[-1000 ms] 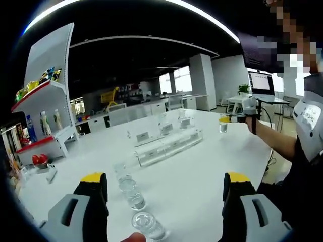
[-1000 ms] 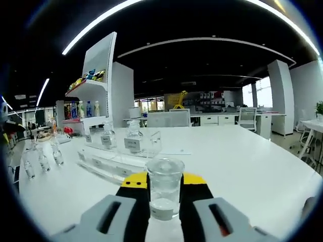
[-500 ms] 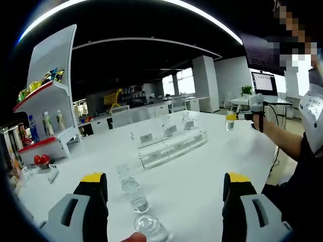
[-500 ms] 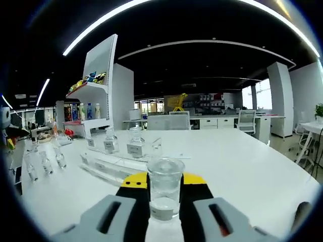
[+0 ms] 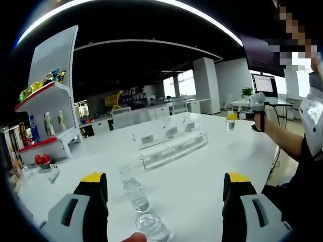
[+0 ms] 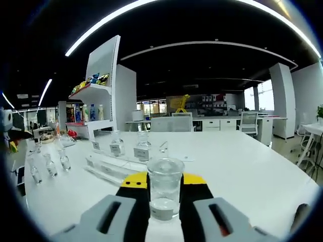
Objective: Identify the label on the chemical reagent bottle, grasp the chemical reagent bottle, and place it in the designated position on the reagent rack
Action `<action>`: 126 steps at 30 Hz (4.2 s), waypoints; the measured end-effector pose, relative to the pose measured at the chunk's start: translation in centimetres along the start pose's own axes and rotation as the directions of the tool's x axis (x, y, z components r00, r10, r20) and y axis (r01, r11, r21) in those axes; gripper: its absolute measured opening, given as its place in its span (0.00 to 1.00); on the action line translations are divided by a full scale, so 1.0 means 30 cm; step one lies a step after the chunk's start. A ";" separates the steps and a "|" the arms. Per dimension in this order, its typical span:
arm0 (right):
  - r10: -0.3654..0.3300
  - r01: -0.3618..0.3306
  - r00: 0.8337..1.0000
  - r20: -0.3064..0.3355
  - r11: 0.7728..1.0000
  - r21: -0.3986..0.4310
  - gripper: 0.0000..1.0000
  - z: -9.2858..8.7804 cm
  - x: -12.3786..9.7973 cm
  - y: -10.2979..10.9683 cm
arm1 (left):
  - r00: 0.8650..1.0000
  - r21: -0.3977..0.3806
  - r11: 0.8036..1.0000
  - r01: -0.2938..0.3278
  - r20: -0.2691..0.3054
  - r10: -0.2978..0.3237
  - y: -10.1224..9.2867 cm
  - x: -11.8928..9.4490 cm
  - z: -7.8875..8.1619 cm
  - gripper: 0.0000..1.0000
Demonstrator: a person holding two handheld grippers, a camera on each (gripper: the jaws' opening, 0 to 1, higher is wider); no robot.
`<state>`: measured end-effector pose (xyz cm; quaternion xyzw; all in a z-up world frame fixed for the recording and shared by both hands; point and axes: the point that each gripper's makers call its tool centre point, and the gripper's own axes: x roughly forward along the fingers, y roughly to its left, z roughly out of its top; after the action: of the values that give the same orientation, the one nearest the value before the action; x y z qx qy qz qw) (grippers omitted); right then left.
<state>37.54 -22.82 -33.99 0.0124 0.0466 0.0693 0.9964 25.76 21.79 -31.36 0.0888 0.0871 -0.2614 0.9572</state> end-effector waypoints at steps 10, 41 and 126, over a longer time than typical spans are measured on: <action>0.098 -0.098 0.995 0.013 0.995 0.011 0.18 0.097 0.063 0.082 | 1.000 -0.009 1.000 0.009 0.013 -0.009 -0.002 -0.016 0.003 0.95; 0.235 -0.236 0.972 0.031 0.971 0.046 0.18 0.241 0.362 0.277 | 1.000 0.003 1.000 -0.024 0.004 0.024 -0.001 -0.055 -0.003 0.95; 0.166 -0.184 0.969 -0.182 0.979 -0.088 0.21 -0.212 0.540 0.293 | 1.000 0.004 1.000 -0.010 0.001 0.010 -0.007 -0.045 -0.016 0.95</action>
<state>51.69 -11.75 -41.53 -0.0415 0.1283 0.1600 0.9779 24.44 22.36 -31.57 0.0908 0.0855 -0.2567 0.9584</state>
